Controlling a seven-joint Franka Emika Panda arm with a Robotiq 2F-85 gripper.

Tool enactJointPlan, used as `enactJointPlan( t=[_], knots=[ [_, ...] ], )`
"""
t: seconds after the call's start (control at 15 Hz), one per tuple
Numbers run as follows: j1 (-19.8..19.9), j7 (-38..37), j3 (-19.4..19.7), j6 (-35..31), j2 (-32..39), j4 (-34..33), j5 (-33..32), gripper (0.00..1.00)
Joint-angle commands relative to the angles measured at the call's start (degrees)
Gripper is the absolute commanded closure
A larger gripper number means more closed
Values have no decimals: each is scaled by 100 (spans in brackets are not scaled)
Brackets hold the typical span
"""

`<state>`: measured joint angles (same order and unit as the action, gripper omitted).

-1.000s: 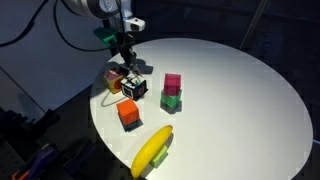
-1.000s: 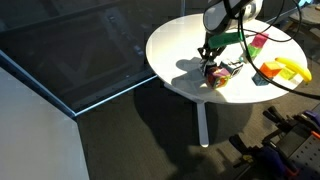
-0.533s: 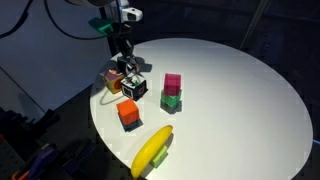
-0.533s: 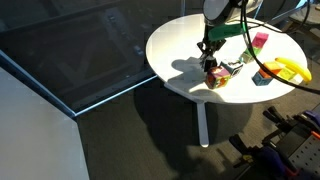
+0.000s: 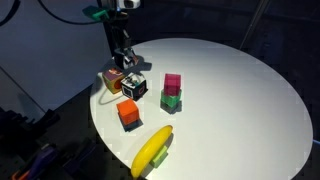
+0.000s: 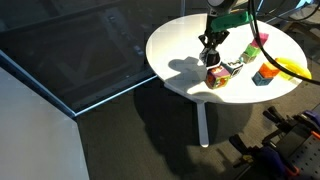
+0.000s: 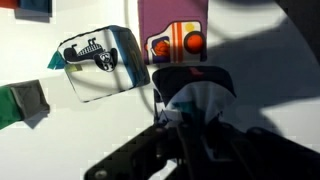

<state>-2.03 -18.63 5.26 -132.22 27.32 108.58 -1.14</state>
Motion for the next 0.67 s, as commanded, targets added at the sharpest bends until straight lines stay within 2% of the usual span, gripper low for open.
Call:
enactJointPlan(
  t=[0.0, 0.6],
  knots=[
    [-23, 51, 30, 146, -399, 261, -116, 93],
    [32, 117, 0, 537, -868, 618, -96, 92]
  ],
)
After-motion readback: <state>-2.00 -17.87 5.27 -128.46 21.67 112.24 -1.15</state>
